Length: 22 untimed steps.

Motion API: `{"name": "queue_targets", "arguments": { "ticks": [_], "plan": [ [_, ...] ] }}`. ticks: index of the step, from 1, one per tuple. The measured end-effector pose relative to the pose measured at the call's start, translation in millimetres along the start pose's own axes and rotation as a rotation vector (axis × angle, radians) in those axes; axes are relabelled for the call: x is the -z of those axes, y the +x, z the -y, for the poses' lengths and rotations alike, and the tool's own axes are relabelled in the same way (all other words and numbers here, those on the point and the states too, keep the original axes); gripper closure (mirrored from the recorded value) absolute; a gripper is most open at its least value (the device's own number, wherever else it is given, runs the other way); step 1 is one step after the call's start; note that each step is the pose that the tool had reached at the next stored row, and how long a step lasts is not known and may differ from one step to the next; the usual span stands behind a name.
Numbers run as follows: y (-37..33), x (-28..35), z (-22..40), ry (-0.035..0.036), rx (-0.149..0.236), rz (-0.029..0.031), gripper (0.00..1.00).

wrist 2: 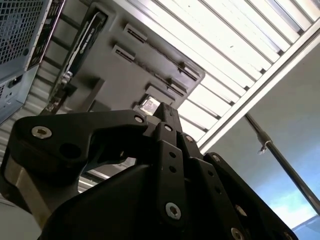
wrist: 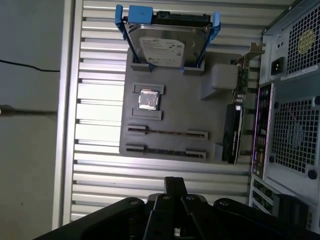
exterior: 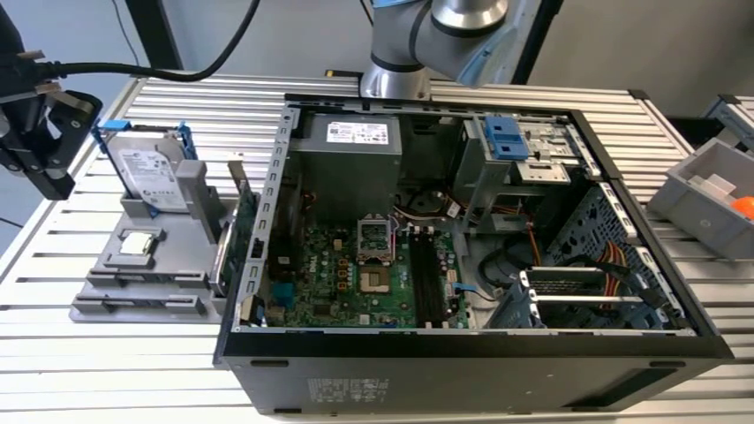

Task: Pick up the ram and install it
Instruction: 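Pick up the ram and move it above insertion slot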

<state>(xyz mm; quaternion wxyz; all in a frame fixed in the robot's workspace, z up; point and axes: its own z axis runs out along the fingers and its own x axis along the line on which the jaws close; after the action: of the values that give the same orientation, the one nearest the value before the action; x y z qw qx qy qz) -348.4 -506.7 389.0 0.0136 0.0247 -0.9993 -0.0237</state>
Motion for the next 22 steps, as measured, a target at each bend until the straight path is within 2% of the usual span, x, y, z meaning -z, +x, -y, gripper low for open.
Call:
{"name": "queue_targets", "arguments": {
  "ticks": [10,22],
  "plan": [
    [0.0,0.1,0.0,0.0007,0.029,-0.0013,1.00],
    [0.0,0.2,0.0,0.0023,0.087,-0.0042,1.00]
  ]
}}
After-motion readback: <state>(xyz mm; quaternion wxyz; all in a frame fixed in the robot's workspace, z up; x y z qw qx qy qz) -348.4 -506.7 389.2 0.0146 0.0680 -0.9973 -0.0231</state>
